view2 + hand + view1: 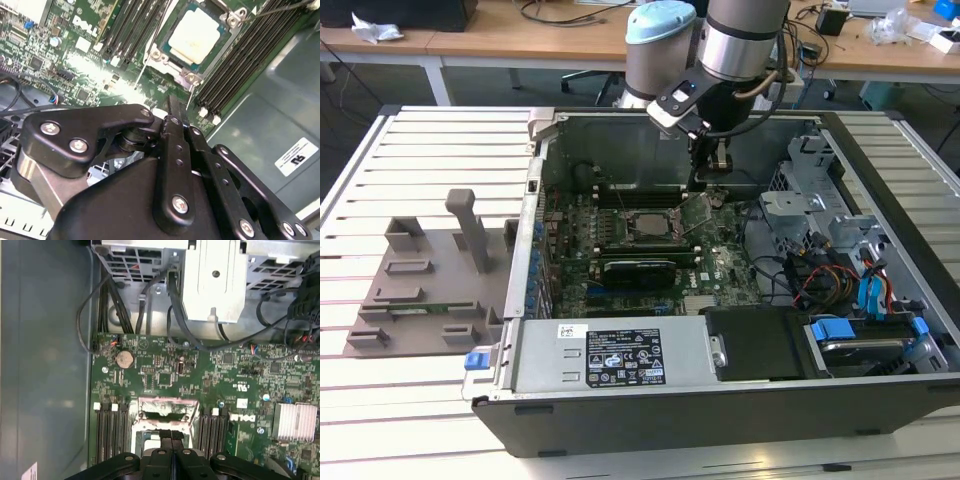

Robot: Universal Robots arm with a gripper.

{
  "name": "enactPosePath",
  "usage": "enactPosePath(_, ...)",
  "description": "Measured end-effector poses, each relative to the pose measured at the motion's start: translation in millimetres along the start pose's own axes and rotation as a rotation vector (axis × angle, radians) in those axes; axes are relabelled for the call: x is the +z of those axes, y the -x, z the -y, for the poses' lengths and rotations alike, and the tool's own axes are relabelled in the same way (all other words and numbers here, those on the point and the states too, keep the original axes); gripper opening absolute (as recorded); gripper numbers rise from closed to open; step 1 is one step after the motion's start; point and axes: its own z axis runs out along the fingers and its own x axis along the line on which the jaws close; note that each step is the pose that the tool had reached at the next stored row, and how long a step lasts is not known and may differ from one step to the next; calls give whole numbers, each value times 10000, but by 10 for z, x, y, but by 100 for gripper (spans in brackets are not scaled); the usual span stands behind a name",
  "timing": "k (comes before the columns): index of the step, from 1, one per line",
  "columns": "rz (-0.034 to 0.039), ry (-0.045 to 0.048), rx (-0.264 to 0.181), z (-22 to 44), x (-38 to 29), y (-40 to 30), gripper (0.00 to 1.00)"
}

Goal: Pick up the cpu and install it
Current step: 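Close the cpu cover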

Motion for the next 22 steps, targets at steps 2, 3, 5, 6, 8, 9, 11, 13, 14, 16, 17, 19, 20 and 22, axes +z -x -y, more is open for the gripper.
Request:
enactPosePath(2, 0, -1, 0, -39, -2, 2, 11)
enactPosePath(3, 1, -2, 1, -57, -3, 3, 11)
enactPosePath(5, 0, -2, 0, -90, -5, 5, 11)
enactPosePath(6, 0, -2, 0, -112, -6, 6, 11)
enactPosePath(8, 1, -4, 1, -162, -9, 8, 11)
enactPosePath(9, 0, -6, 0, -208, -10, 10, 11)
enactPosePath(11, -1, -18, 0, -302, -12, 15, 11)
enactPosePath(13, -1, -28, 0, -345, 4, 17, 11)
enactPosePath(14, 0, -30, -1, -355, 14, 18, 11)
enactPosePath(16, 0, -34, -3, -382, 59, 19, 11)
enactPosePath(17, -1, -37, -6, -399, 87, 18, 11)
enactPosePath(19, 0, -38, -15, -424, 139, 17, 11)
enactPosePath(20, -1, -38, -17, -429, 155, 16, 11)
enactPosePath(22, 1, -39, -21, -441, 192, 14, 11)
